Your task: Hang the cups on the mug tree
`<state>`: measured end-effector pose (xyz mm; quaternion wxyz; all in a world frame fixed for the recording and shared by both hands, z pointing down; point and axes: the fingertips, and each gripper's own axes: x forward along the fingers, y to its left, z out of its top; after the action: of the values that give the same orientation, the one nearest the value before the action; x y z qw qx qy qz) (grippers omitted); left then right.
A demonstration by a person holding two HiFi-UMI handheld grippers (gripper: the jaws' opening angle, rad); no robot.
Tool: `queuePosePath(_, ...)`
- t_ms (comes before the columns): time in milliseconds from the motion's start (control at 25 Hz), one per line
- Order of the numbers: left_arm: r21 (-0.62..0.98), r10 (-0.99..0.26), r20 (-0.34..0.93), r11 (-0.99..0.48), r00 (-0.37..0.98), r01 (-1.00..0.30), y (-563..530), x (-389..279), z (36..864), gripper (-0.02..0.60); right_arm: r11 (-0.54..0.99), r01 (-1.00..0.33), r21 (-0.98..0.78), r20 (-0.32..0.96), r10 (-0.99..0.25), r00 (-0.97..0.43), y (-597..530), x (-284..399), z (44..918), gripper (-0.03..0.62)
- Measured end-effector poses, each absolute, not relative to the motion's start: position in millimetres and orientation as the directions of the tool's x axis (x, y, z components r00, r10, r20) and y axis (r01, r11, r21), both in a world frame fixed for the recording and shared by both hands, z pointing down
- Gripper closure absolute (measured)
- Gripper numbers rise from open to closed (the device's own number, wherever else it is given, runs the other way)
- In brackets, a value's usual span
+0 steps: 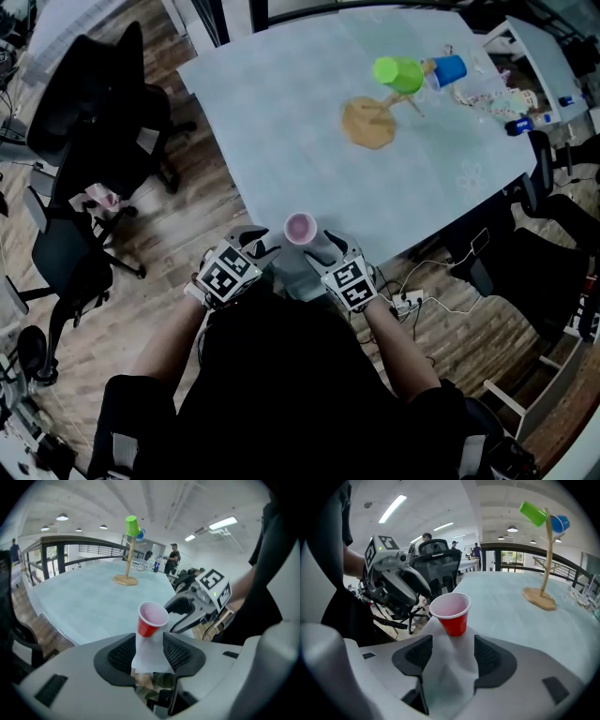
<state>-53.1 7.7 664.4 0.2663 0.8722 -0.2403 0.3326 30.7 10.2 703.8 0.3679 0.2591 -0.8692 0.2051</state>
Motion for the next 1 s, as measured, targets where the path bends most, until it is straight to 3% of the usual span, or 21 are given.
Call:
queuePosePath(160, 0.479, -0.288, 0.605, -0.613, 0.742, -0.628, -12, -47, 644, 0.393, 0.817, -0.572, -0.074, 0.745, -0.336, -0.576, 3, 18, 723, 0.316)
queuePosePath(520, 0.609, -0.28, 0.572, -0.485, 0.771, -0.628, -20, -49, 650, 0.393, 0.816, -0.578, -0.032, 0.697, -0.396, -0.598, -21, -7, 731, 0.304)
queuePosePath(1000, 0.623, -0.273, 0.571, -0.469, 0.774, -0.625, -24, -48, 652, 0.393, 0.793, -0.604, -0.08, 0.677, -0.401, -0.617, -29, -2, 721, 0.33)
